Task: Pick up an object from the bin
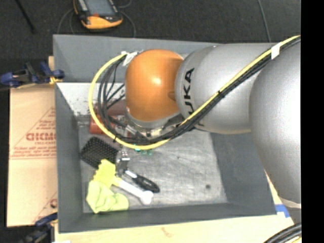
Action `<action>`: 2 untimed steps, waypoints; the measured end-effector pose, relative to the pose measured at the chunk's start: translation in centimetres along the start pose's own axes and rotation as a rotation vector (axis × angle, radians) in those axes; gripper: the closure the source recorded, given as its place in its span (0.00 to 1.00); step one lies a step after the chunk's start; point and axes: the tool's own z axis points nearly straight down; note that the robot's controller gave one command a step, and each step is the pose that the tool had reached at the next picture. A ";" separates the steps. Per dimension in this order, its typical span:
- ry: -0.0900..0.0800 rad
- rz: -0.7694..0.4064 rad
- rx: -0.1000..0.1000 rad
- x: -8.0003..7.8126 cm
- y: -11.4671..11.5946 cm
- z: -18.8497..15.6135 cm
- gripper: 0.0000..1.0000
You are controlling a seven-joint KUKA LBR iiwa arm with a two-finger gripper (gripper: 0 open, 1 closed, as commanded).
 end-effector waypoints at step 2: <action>-0.014 -0.221 0.001 1.2 1.0 4.0 0.00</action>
Offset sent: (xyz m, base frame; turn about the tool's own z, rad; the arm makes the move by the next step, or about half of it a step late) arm -0.0428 0.0304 -0.1184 -0.5799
